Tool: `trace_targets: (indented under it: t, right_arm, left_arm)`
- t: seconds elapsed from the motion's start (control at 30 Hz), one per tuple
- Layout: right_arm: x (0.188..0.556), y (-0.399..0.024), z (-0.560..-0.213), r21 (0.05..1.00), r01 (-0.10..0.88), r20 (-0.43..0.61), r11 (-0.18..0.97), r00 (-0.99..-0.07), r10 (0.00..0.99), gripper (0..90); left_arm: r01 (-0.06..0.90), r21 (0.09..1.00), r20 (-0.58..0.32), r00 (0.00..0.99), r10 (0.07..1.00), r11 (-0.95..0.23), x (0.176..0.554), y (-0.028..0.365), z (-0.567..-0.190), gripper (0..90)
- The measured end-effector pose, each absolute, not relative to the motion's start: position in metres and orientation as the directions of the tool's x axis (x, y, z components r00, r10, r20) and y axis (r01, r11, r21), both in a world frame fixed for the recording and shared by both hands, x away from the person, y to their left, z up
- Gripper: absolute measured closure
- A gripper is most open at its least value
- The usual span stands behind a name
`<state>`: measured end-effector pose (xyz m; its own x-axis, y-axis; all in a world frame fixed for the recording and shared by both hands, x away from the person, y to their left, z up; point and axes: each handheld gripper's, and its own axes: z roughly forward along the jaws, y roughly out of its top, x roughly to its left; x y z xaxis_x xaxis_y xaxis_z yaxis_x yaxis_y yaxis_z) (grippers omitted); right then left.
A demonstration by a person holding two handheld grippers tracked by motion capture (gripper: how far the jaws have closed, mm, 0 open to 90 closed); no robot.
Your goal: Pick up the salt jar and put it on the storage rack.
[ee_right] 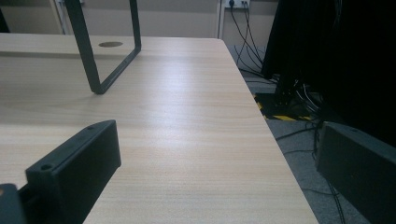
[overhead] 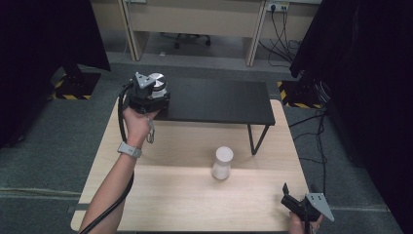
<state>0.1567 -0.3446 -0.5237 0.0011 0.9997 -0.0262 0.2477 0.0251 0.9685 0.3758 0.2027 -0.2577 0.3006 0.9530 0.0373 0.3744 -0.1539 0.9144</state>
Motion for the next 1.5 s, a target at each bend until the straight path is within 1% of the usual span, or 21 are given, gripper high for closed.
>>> trace_targets:
  t: [0.17, 0.53, 0.63, 0.83, 0.97, 1.27, 1.5]
  right_arm:
    - [0.158, -0.344, -0.523, 0.968, 0.251, -0.027, 0.025, 0.005, 1.000, 0.3]
    - [0.157, -0.344, -0.524, 0.969, 0.247, -0.021, 0.018, 0.010, 1.000, 0.3]
    - [0.157, -0.344, -0.524, 0.969, 0.248, -0.022, 0.019, 0.008, 1.000, 0.3]
    - [0.157, -0.345, -0.524, 0.969, 0.248, -0.021, 0.019, 0.004, 1.000, 0.3]
    - [0.156, -0.345, -0.524, 0.970, 0.243, -0.018, 0.016, 0.006, 1.000, 0.3]
    - [0.155, -0.345, -0.525, 0.971, 0.238, -0.015, 0.014, 0.003, 1.000, 0.3]
    - [0.156, -0.345, -0.525, 0.971, 0.240, -0.018, 0.017, 0.004, 1.000, 0.3]
  left_arm:
    - [0.380, 0.913, 0.032, 0.298, 0.954, -0.150, 0.384, 0.203, -0.258, 30.9]
    - [0.397, 0.904, 0.033, 0.302, 0.953, -0.157, 0.390, 0.203, -0.258, 30.9]
    - [0.395, 0.907, 0.017, 0.304, 0.952, -0.143, 0.390, 0.206, -0.260, 30.9]
    - [0.393, 0.902, 0.052, 0.315, 0.948, -0.180, 0.393, 0.201, -0.258, 30.8]
    - [0.419, 0.897, 0.006, 0.305, 0.952, -0.140, 0.396, 0.206, -0.256, 30.7]
    - [0.425, 0.894, 0.008, 0.303, 0.953, -0.142, 0.397, 0.205, -0.254, 30.6]
    - [0.409, 0.901, 0.013, 0.311, 0.950, -0.146, 0.396, 0.207, -0.258, 30.3]
